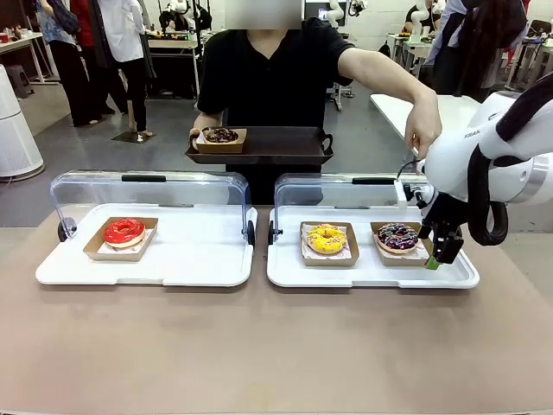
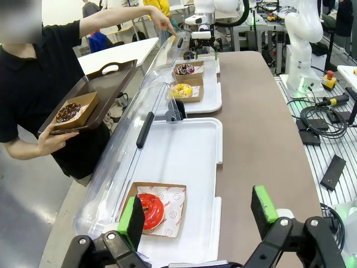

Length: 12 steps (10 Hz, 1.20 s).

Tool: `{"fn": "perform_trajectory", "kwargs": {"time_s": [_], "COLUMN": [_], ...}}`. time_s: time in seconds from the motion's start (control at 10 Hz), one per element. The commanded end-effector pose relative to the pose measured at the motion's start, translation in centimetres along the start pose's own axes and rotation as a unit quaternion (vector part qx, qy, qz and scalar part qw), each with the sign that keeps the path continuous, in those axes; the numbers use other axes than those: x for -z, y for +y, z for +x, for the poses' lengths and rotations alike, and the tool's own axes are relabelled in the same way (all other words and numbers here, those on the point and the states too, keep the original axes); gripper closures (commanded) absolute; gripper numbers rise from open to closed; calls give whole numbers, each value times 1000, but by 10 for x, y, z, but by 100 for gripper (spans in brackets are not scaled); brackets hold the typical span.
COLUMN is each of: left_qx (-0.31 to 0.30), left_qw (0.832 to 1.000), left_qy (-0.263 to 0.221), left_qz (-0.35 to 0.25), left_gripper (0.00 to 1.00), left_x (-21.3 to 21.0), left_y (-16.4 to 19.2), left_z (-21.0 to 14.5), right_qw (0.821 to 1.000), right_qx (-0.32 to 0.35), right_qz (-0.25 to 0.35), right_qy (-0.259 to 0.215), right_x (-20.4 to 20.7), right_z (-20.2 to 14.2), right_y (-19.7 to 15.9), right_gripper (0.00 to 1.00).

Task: Provide the desired donut to the person.
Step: Pick up and lift the Paper togo box containing the Donut pointed at by the person.

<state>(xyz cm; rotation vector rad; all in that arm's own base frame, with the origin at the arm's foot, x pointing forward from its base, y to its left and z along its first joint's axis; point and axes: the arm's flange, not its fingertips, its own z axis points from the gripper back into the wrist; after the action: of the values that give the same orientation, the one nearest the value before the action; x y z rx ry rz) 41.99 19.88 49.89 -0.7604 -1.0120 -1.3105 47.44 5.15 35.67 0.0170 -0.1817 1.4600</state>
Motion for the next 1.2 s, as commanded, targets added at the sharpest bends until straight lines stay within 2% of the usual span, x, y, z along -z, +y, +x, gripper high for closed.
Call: {"fn": "perform_trajectory", "kwargs": {"time_s": [0.0,1.1], "left_qx": [2,2], "left_qw": [1000,1000], "left_qy": [-1,-1], "left_qz": [1,1], "left_gripper": [0,0], "left_x": [-1,-1], "left_y": [-1,-1], "left_z": [1,1], "right_qw": [1000,1000], "right_qx": [-9,7], "right_qz": [-2,8], "right_qy": [5,7], "right_x": [13,29], "right_z": [-4,-21], "right_y": [-3,-26], "right_gripper": [0,0]}}
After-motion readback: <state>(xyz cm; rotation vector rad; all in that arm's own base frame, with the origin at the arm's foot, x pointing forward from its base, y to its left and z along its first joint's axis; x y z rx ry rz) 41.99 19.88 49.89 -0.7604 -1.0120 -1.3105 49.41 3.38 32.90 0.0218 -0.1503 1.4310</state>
